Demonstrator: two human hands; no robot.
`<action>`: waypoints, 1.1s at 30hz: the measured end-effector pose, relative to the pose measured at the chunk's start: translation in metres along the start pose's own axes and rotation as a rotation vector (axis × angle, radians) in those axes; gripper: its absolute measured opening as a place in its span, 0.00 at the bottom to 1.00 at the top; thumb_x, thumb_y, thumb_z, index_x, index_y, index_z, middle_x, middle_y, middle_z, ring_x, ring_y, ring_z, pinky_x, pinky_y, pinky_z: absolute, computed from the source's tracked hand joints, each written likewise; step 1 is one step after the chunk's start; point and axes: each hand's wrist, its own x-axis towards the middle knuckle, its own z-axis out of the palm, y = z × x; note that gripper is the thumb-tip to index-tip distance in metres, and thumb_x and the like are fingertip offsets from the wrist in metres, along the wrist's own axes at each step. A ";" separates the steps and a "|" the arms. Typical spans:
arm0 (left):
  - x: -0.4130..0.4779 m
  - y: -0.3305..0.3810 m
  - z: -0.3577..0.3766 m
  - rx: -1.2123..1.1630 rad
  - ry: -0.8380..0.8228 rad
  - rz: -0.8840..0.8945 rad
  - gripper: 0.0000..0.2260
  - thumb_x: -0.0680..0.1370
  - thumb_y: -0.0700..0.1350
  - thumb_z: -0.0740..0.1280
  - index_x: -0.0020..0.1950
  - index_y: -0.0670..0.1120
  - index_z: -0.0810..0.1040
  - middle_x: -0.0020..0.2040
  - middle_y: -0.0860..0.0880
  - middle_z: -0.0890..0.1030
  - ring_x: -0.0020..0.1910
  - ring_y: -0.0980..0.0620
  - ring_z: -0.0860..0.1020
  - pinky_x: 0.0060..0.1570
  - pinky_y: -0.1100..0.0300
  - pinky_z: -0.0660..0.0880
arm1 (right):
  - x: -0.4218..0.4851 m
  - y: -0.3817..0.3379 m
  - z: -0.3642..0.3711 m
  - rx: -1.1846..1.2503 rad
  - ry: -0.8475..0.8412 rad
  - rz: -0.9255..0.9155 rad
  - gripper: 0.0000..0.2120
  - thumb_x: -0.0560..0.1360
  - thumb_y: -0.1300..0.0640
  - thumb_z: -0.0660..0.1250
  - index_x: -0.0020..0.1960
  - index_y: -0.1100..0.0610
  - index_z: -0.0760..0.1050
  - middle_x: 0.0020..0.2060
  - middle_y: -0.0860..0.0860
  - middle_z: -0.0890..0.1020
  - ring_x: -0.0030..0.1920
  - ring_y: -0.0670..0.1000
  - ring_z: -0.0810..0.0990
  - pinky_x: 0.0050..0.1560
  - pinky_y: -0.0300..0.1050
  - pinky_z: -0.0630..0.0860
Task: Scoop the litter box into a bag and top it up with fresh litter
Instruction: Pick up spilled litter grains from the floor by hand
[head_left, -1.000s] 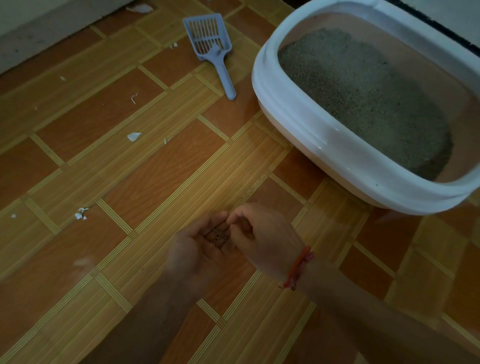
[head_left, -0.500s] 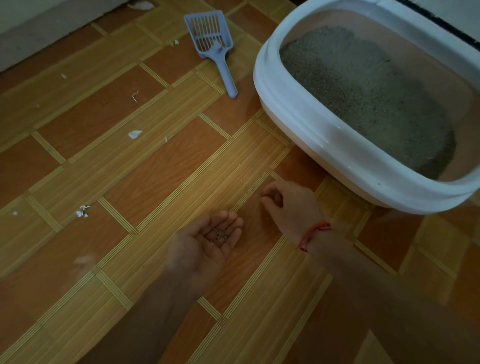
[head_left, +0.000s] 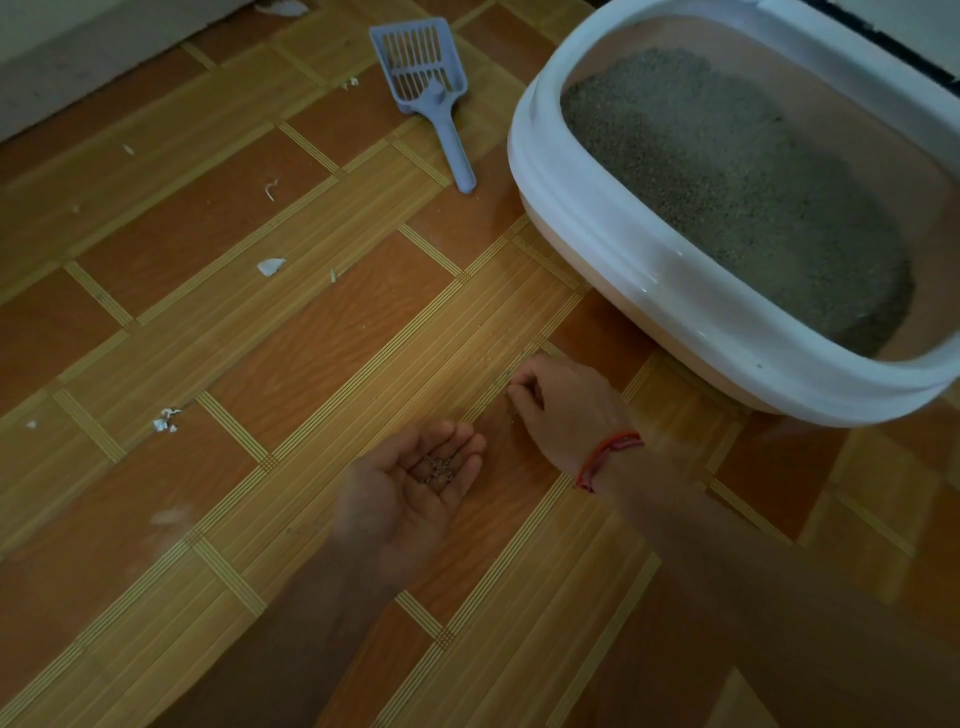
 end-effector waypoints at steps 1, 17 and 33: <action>0.000 0.000 0.000 0.000 -0.003 0.000 0.16 0.81 0.41 0.58 0.43 0.35 0.82 0.46 0.38 0.84 0.48 0.42 0.84 0.53 0.51 0.76 | -0.001 0.000 0.000 -0.004 -0.002 0.007 0.07 0.79 0.51 0.60 0.45 0.49 0.74 0.40 0.44 0.77 0.43 0.48 0.76 0.44 0.47 0.76; -0.004 -0.004 0.002 0.095 -0.090 0.015 0.14 0.81 0.41 0.58 0.49 0.33 0.80 0.44 0.37 0.83 0.43 0.43 0.84 0.40 0.54 0.81 | -0.058 -0.041 -0.002 0.257 -0.045 -0.141 0.03 0.77 0.51 0.64 0.45 0.49 0.75 0.39 0.42 0.76 0.39 0.42 0.74 0.37 0.34 0.69; -0.002 -0.004 0.005 0.020 -0.001 -0.024 0.14 0.81 0.42 0.59 0.47 0.34 0.80 0.49 0.37 0.84 0.49 0.41 0.84 0.58 0.50 0.77 | -0.001 -0.001 -0.013 0.141 0.062 0.057 0.03 0.78 0.51 0.64 0.48 0.48 0.76 0.35 0.41 0.75 0.40 0.44 0.76 0.42 0.41 0.75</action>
